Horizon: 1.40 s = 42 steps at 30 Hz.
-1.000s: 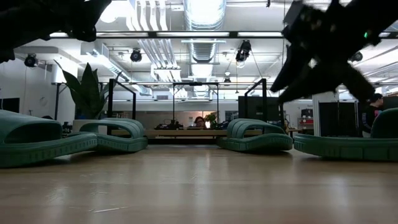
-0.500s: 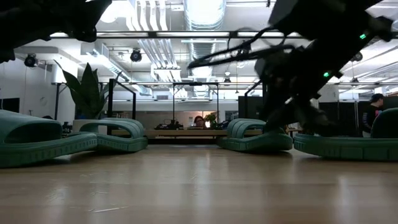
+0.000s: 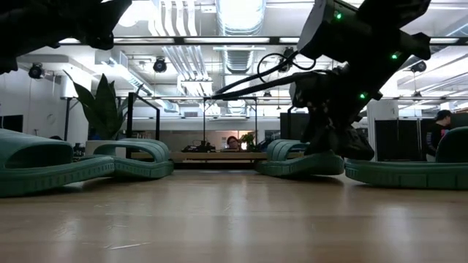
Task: Pick and place slides into the shelf
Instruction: Put the green slipper on the shelf
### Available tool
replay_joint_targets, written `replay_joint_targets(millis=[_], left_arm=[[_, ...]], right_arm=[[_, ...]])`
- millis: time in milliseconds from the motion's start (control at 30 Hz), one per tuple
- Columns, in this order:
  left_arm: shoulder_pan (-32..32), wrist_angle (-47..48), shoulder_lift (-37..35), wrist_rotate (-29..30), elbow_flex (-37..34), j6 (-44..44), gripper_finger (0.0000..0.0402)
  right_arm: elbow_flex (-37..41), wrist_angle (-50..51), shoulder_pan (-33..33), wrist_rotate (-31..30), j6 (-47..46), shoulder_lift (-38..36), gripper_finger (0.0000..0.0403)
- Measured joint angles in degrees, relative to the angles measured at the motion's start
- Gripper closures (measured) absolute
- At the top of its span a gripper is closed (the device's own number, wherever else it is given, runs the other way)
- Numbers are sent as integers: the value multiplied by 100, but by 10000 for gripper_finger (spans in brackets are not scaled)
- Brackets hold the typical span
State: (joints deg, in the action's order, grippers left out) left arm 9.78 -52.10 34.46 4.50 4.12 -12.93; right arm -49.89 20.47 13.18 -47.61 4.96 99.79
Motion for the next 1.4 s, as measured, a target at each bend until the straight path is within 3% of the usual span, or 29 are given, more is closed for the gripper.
replay_joint_targets(millis=[267,567,800,1400], left_arm=[[0,0,2,2,0,0,198],[0,0,2,2,0,-2,198],[0,0,2,4,0,0,198],[2,1,2,4,0,1,198]], right_arm=[[2,-13,-9,1,-151,0,270],[2,35,-10,163,58,0,385],[-255,597,100,431,-183,0,388],[-1926,2066,530,1378,-1420,0,390]])
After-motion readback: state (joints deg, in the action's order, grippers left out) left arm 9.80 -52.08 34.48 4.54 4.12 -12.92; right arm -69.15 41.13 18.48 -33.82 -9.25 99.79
